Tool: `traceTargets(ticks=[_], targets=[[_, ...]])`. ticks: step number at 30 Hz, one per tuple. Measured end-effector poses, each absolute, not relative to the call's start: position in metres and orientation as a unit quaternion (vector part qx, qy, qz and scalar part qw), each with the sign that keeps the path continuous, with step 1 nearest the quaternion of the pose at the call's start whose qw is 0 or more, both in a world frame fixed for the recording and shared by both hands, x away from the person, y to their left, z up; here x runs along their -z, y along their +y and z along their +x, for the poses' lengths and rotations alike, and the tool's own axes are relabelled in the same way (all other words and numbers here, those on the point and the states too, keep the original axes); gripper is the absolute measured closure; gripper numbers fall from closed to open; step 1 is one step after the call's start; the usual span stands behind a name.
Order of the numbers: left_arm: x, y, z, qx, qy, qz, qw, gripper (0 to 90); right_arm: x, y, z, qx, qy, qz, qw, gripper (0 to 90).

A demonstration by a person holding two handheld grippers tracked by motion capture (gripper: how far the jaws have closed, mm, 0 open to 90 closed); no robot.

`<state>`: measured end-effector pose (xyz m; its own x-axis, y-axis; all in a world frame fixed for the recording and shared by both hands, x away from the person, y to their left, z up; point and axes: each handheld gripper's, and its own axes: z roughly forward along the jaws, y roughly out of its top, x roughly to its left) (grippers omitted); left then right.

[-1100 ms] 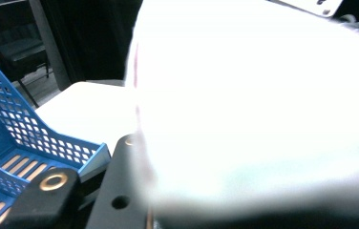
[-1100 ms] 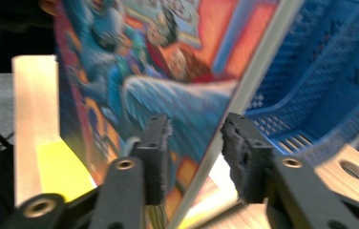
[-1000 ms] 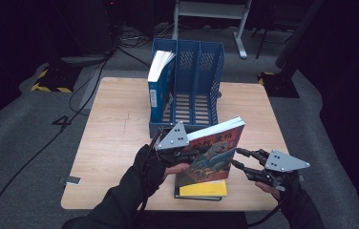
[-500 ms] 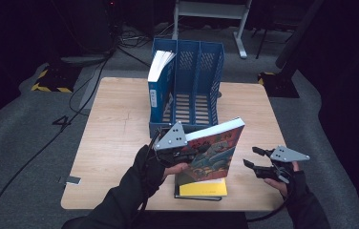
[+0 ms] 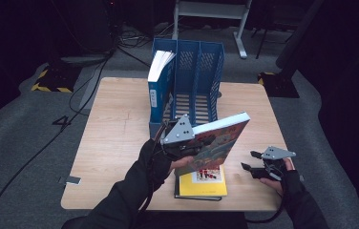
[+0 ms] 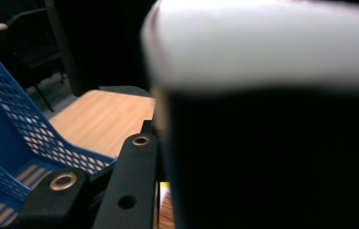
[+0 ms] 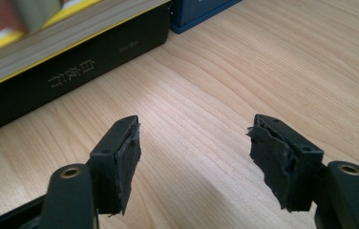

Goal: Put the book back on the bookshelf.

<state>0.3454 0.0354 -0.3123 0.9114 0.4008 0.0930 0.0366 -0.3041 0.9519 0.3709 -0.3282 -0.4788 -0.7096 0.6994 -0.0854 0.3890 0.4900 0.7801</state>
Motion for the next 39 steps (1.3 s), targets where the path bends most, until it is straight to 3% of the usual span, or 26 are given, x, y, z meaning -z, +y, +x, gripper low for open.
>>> traceTargets(ticks=[21, 29, 39], targets=[[0.278, 0.076, 0.39, -0.227, 0.23, 0.74, 0.59, 73.8, 0.486, -0.333, 0.375, -0.386, 0.833, 0.348, 0.19, 31.7], [0.265, 0.091, 0.403, -0.273, 0.275, 0.722, 0.573, 73.8, 0.486, -0.334, 0.376, -0.384, 0.833, 0.349, 0.192, 30.6], [0.27, 0.093, 0.433, -0.288, 0.328, 0.717, 0.543, 73.9, 0.487, -0.332, 0.376, -0.381, 0.835, 0.348, 0.193, 30.6]])
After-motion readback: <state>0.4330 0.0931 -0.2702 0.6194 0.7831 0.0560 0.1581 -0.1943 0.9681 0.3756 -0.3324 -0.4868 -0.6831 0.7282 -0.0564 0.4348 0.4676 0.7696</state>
